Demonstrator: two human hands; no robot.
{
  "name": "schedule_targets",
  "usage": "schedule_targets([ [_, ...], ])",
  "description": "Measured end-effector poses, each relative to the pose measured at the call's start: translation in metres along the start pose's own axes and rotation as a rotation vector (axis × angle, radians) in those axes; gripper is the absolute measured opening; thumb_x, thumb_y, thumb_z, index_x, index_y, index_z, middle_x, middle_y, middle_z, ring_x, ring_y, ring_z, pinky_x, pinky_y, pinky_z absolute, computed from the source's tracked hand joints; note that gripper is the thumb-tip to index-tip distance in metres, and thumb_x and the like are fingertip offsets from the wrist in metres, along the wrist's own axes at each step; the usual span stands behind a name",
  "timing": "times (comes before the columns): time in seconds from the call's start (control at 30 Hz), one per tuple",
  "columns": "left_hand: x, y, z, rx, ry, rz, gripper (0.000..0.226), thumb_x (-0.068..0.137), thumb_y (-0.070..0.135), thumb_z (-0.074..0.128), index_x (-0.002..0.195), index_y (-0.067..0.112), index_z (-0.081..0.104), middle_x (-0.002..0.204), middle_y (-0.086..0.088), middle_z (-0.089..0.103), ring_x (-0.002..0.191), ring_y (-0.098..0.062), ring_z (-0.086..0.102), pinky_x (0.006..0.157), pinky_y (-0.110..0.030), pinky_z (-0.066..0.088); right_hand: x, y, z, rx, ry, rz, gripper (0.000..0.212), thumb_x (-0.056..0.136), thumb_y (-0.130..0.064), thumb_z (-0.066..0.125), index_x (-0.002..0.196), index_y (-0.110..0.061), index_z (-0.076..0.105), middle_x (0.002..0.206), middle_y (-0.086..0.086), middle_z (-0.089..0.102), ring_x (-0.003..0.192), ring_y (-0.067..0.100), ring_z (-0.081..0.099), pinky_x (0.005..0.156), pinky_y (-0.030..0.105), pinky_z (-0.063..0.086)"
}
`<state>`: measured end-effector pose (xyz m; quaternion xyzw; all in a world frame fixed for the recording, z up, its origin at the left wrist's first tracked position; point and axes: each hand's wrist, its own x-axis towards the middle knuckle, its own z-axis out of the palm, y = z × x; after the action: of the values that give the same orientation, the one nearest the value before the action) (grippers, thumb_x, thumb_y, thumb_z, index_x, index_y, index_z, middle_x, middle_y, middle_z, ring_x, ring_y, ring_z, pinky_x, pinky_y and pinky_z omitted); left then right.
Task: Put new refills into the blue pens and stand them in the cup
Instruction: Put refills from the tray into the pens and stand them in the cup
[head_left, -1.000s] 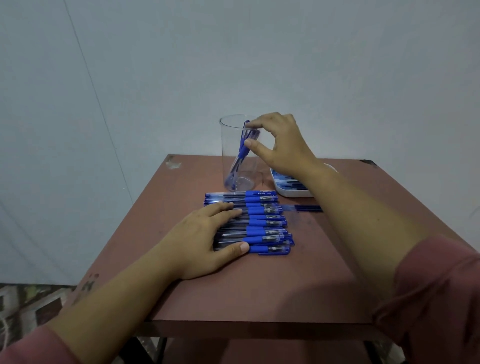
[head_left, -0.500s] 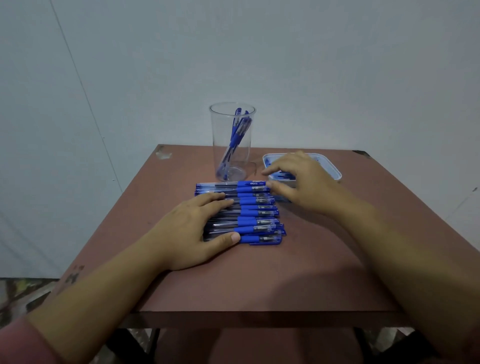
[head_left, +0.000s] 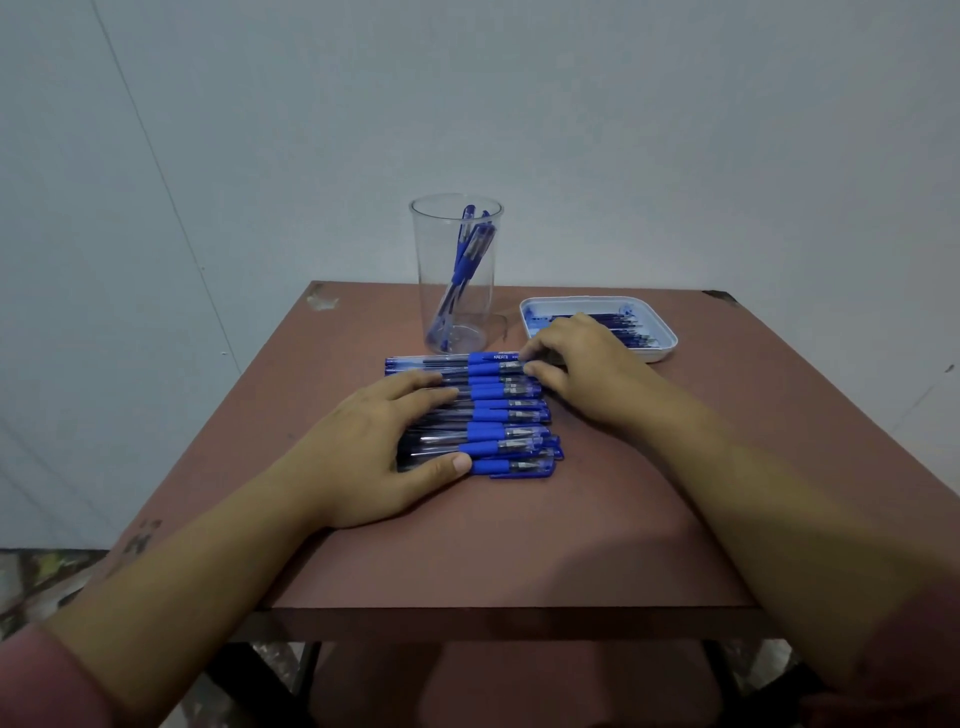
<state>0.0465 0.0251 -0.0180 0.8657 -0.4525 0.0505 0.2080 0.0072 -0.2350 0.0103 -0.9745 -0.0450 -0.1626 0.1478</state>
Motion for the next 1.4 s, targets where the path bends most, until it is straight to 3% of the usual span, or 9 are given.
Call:
schedule_targets([
  [0.13,0.007,0.004,-0.008,0.092,0.16,0.095,0.073,0.086,0.071,0.043,0.142,0.026,0.047,0.15,0.002,0.041,0.141,-0.016,0.033,0.115,-0.041,0.029,-0.007,-0.006,-0.012,0.143,0.048,0.047,0.01,0.095,-0.02,0.058,0.099,-0.023,0.066,0.088,-0.019,0.058,0.081,-0.003,0.052,0.068,0.005,0.037],
  [0.27,0.027,0.014,-0.023,0.164,0.257,0.147,0.058,0.088,0.06,0.047,0.134,0.025,0.055,0.139,0.0,0.053,0.129,-0.019,0.048,0.107,-0.035,0.036,-0.017,-0.007,-0.031,0.257,0.061,0.056,0.012,0.094,-0.021,0.06,0.091,-0.032,0.062,0.082,-0.019,0.062,0.076,-0.011,0.054,0.066,0.004,0.039],
  [0.37,0.044,0.02,-0.026,0.195,0.232,0.174,0.047,0.088,0.047,0.055,0.13,0.027,0.059,0.127,0.007,0.062,0.113,-0.012,0.059,0.093,-0.024,0.042,-0.025,-0.006,-0.039,0.319,0.048,0.036,0.013,0.094,-0.021,0.061,0.089,-0.033,0.062,0.08,-0.016,0.063,0.072,-0.005,0.055,0.065,0.006,0.04],
  [0.53,0.062,0.023,-0.016,0.081,0.185,0.147,0.031,0.089,0.032,0.067,0.12,0.035,0.066,0.103,0.012,0.072,0.087,-0.009,0.067,0.075,-0.03,0.055,-0.035,-0.001,-0.009,0.393,0.131,0.033,0.017,0.092,-0.02,0.064,0.09,-0.036,0.061,0.08,-0.011,0.065,0.069,0.005,0.056,0.065,0.012,0.044],
  [0.73,0.064,0.014,-0.001,-0.152,0.187,0.081,0.029,0.092,0.03,0.062,0.119,0.042,0.063,0.111,0.02,0.067,0.089,0.004,0.058,0.076,-0.023,0.049,-0.029,0.002,0.005,0.492,0.198,-0.002,0.017,0.091,-0.024,0.066,0.093,-0.04,0.06,0.084,-0.007,0.066,0.077,0.012,0.061,0.071,0.022,0.05],
  [0.87,0.059,0.011,0.006,-0.156,0.202,0.058,0.029,0.095,0.03,0.058,0.12,0.045,0.059,0.112,0.021,0.064,0.093,-0.001,0.059,0.079,-0.032,0.052,-0.028,-0.002,0.006,0.513,0.208,-0.029,0.009,0.091,-0.023,0.066,0.098,-0.028,0.068,0.081,-0.01,0.067,0.075,0.006,0.062,0.069,0.016,0.046],
  [1.03,0.054,0.01,0.011,-0.137,0.175,0.053,0.031,0.096,0.029,0.056,0.122,0.047,0.057,0.107,0.019,0.064,0.093,-0.004,0.059,0.079,-0.038,0.053,-0.027,-0.005,0.007,0.545,0.165,-0.01,0.007,0.09,-0.03,0.065,0.094,-0.03,0.071,0.083,-0.004,0.072,0.078,0.017,0.067,0.074,0.036,0.053],
  [1.2,0.056,0.012,0.009,-0.215,0.1,0.022,0.033,0.097,0.03,0.053,0.123,0.05,0.057,0.107,0.023,0.065,0.092,0.0,0.059,0.079,-0.033,0.053,-0.027,-0.004,0.009,0.476,0.219,-0.027,0.009,0.091,-0.021,0.065,0.09,-0.029,0.068,0.084,-0.011,0.071,0.079,0.006,0.066,0.07,0.019,0.051],
  [1.4,0.053,0.015,0.004,-0.298,0.015,0.026,0.033,0.098,0.03,0.05,0.12,0.054,0.057,0.08,0.017,0.067,0.069,-0.009,0.06,0.068,-0.037,0.053,-0.032,-0.003,0.007,0.36,0.264,-0.124,0.011,0.091,-0.022,0.062,0.095,-0.018,0.072,0.083,-0.008,0.07,0.078,0.008,0.064,0.066,0.027,0.05],
])
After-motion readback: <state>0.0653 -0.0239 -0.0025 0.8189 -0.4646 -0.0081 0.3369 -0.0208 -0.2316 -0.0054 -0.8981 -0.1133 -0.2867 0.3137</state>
